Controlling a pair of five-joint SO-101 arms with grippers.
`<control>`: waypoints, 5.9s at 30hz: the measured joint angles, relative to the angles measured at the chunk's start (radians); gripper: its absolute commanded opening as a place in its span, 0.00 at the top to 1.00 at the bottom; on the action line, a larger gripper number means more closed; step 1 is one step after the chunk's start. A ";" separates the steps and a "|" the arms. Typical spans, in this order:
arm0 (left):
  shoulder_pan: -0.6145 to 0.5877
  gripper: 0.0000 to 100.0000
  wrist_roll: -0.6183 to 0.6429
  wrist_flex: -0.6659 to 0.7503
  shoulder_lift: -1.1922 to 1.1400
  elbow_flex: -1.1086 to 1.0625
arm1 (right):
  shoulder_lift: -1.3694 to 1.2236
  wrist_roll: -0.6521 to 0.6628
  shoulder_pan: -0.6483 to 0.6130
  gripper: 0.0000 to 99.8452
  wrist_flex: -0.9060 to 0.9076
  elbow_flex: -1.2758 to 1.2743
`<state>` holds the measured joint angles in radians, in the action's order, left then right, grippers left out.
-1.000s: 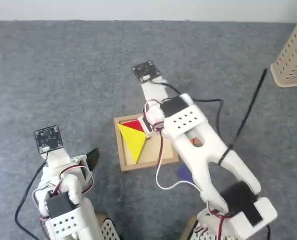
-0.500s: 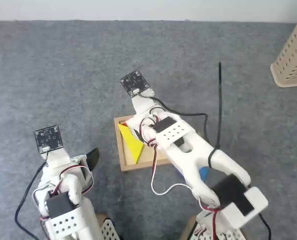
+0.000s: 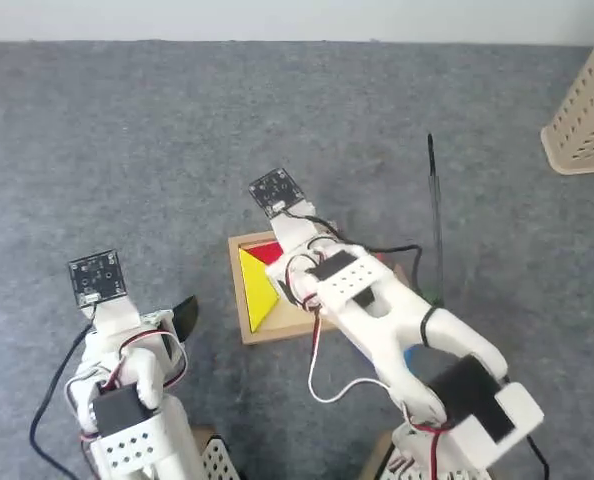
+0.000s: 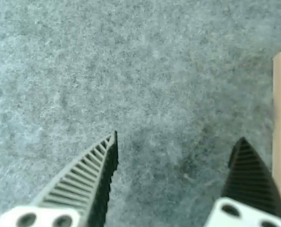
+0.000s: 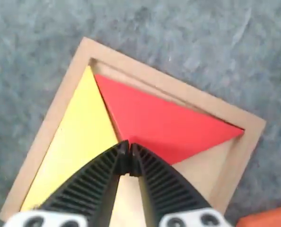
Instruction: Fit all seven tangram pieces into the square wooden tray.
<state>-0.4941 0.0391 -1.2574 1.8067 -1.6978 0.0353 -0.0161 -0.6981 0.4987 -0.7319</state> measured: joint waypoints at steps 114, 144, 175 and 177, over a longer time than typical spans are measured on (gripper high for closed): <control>0.000 0.65 0.000 0.000 0.000 0.000 | -0.253 0.015 0.141 0.81 0.529 0.448; 0.000 0.65 0.000 0.000 0.000 0.000 | -0.132 0.012 0.222 0.88 0.454 0.322; 0.000 0.65 0.000 0.000 0.000 0.000 | -0.104 0.012 0.203 0.89 0.451 0.313; 0.000 0.65 0.000 0.000 0.000 0.000 | -0.127 0.012 0.198 0.89 0.439 0.313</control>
<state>-0.4941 0.0391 -1.2574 1.8067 -1.6978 -0.0921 -0.0038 -0.5002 0.9375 -0.4189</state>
